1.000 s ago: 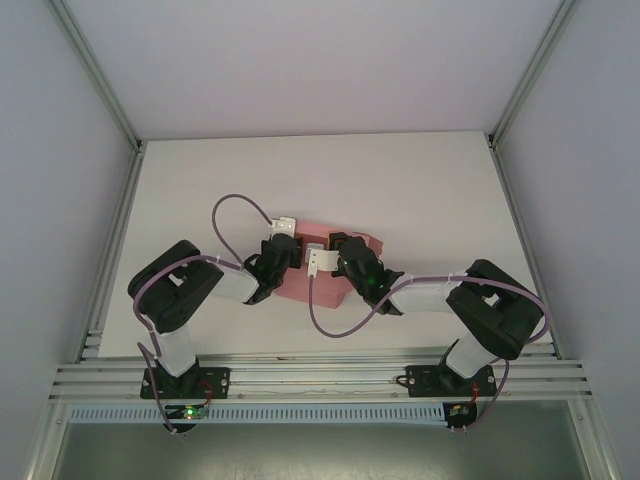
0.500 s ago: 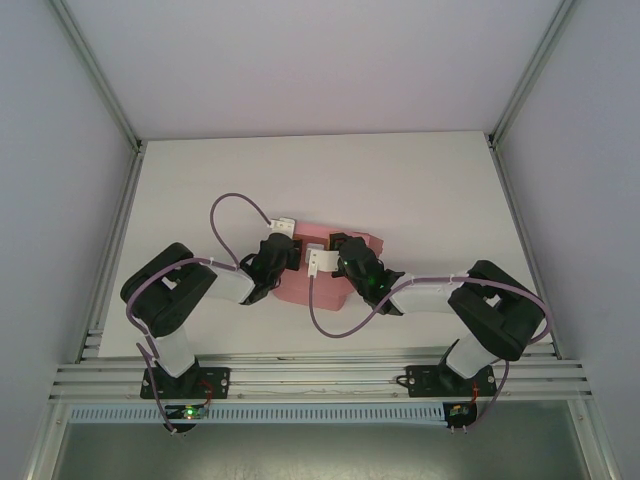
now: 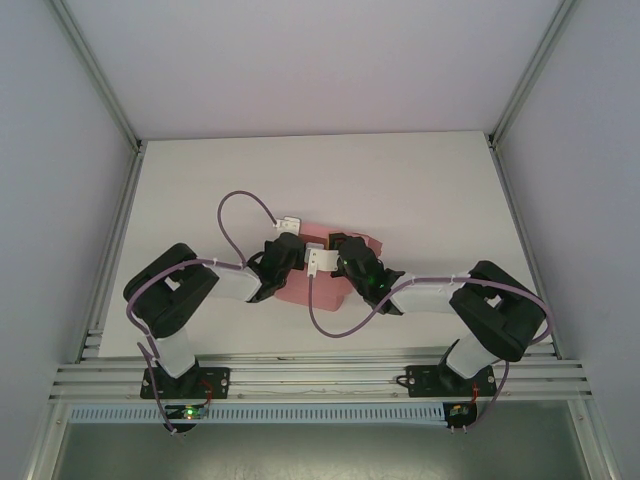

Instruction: Assemble paper box

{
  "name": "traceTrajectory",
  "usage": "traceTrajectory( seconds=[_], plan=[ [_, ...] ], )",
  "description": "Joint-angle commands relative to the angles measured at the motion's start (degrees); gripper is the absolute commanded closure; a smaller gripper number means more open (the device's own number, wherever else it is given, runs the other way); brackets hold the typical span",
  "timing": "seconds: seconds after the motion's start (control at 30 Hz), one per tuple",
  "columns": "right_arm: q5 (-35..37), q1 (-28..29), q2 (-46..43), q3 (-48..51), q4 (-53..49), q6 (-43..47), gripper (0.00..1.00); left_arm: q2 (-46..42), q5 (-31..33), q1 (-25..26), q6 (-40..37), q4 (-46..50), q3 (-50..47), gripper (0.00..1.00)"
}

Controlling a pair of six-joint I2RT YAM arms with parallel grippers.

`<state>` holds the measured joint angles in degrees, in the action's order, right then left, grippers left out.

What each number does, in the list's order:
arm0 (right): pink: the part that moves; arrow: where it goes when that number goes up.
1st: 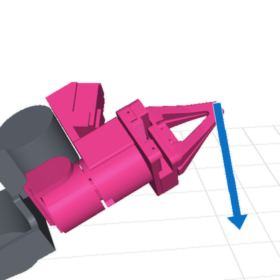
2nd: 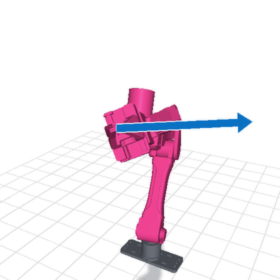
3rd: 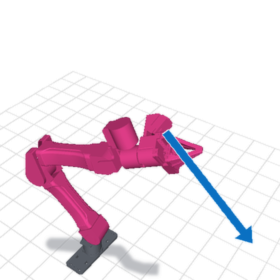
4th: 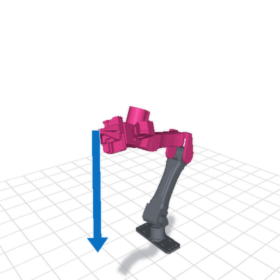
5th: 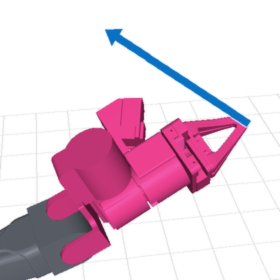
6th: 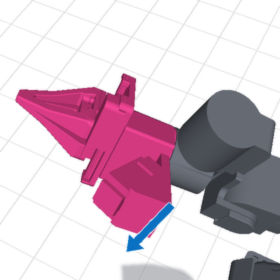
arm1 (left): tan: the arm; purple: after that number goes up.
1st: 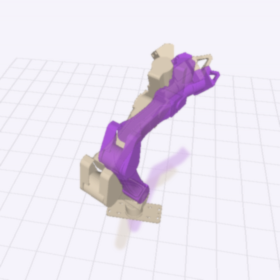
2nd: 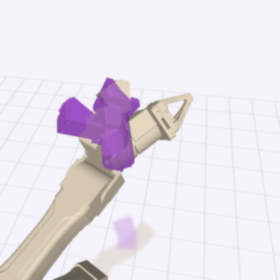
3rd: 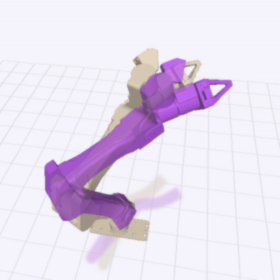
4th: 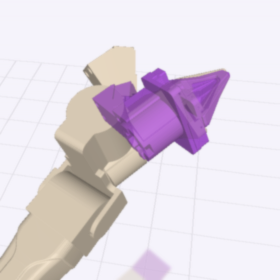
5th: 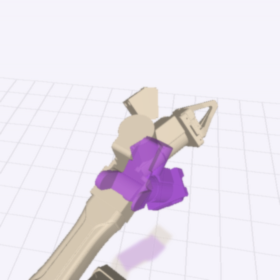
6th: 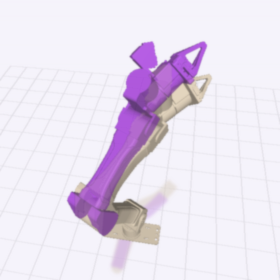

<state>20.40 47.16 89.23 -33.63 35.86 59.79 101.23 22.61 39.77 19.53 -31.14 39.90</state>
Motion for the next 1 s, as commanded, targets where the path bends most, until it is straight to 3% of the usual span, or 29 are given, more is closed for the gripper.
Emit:
traceTrajectory(
  seconds=[0.0, 0.07, 0.13, 0.17, 0.2, 0.3, 0.4, 0.5, 0.6, 0.77, 0.97],
  plan=[
    [0.99, 0.28, -1.15, 1.93, -9.88, -3.35, 1.0, -3.72, 7.43, -1.84, 0.03, 1.26, -2.49, 1.0],
    [-0.77, 0.13, -2.56, 0.95, -9.88, -5.35, 0.94, -6.83, 3.26, -0.83, -1.74, -0.52, -3.94, 1.0],
    [-2.8, 0.17, -5.08, -0.12, -9.91, -7.58, 0.78, -9.91, 2.08, 0.53, -1.64, 2.27, -3.76, 1.0],
    [-3.85, 0.3, -6.7, -0.59, -9.93, -9.14, 0.6, -11.32, 3.42, 1.55, -0.86, 3.67, -3.89, 1.0],
    [-5.42, 0.39, -8.96, -0.9, -9.84, -11.13, 0.25, -12.74, 4.27, 2.67, -0.51, 3.91, -4.56, 1.0],
    [-15.58, 0.17, -17.79, 0.05, -12.41, -16.24, 0.02, -16.52, 4.92, 4.24, 2.45, 4.89, -6.83, 1.0],
    [-25.18, 0.18, -28.91, 3.28, -13.97, -20.82, 0.02, -19.4, 7.29, 4.63, 8.73, 11.18, -7.44, 1.0],
    [-28.53, 0.06, -40.3, 6.98, -12.79, -26.87, 0.02, -21.34, 8.85, 5.05, 12.26, 14.97, -8.48, 1.0],
    [-23.42, -0.09, -48.45, 8.63, -11.78, -35.26, 0.02, -23.91, 8.36, 5.53, 13.97, 16.44, -9.69, 1.0],
    [-4.25, -1.12, -51.48, 6.9, -15.47, -51.32, 0.02, -28.04, 7.2, 7.02, 15.01, 16.75, -11.66, 1.0],
    [-0.13, -4.18, -43.85, 1.42, -24.99, -57.78, 0.02, -31.72, 6.69, 8.5, 14.5, 18.75, -12.09, 1.0]
  ],
)
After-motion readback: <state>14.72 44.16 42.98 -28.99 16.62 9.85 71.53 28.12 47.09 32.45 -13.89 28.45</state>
